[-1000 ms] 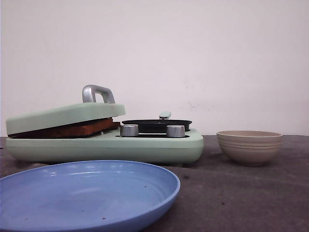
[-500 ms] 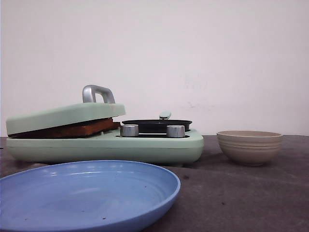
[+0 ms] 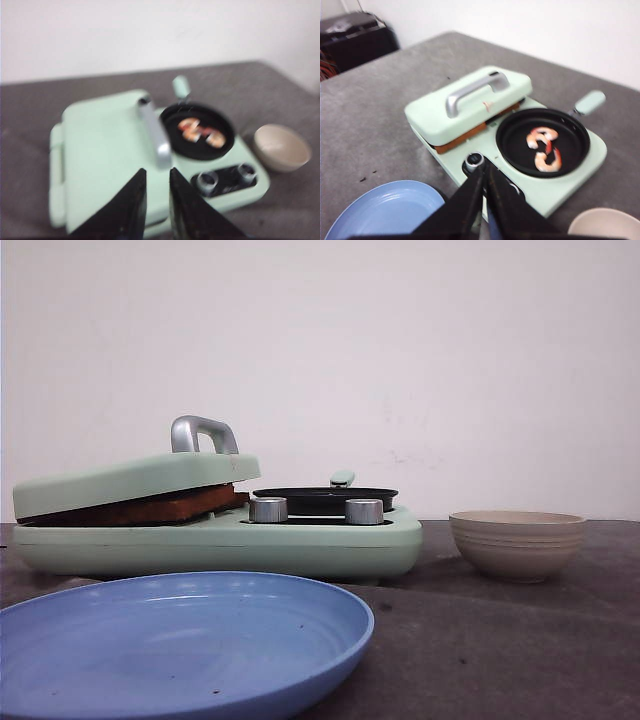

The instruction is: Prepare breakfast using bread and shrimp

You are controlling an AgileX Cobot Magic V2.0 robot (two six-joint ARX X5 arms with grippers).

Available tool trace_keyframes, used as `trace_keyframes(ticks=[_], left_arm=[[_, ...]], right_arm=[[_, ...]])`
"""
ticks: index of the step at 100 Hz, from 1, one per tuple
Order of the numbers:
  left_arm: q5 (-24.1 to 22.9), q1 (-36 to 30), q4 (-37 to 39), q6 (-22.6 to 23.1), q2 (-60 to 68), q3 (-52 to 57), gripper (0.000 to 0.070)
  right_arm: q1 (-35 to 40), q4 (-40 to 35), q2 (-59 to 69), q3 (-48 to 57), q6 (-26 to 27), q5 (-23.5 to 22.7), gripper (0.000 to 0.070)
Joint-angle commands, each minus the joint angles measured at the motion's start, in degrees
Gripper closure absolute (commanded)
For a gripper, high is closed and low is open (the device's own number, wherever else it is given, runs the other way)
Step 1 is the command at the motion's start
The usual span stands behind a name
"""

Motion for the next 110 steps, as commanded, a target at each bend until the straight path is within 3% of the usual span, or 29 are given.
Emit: trace_keyframes(ticks=[1,26,55,87,100,110], left_arm=[[0.42,0.00,2.60,-1.29,-1.03,-0.48,0.0700],[0.48,0.00,11.61,-5.27,-7.98,-9.20,0.0700],[0.13,0.00,20.61,-9.05,-15.63,-23.54,0.0700],[-3.61,0.00,18.69,-8.96,-17.64,-25.40,0.0700],[-3.58,0.00,16.79,-13.53,-17.64,-25.40,0.0700],[-3.58,0.00,17.11,-13.31,-17.64,-25.40,0.0700]], right_arm=[[1.16,3.69,-1.62,-2.64,1.11,-0.09,0.0697],[2.78,10.75,-8.85,-16.61,2.10,1.95,0.0697],[2.78,29.00,-13.18,-33.46,6.91,5.70,0.0697],[2.71,28.55,-13.03,-34.27,6.84,6.45,0.0697],[2.71,28.68,-13.07,-34.27,6.84,6.40,0.0697],[2.71,28.68,-13.07,-34.27,6.84,6.43,0.0697]])
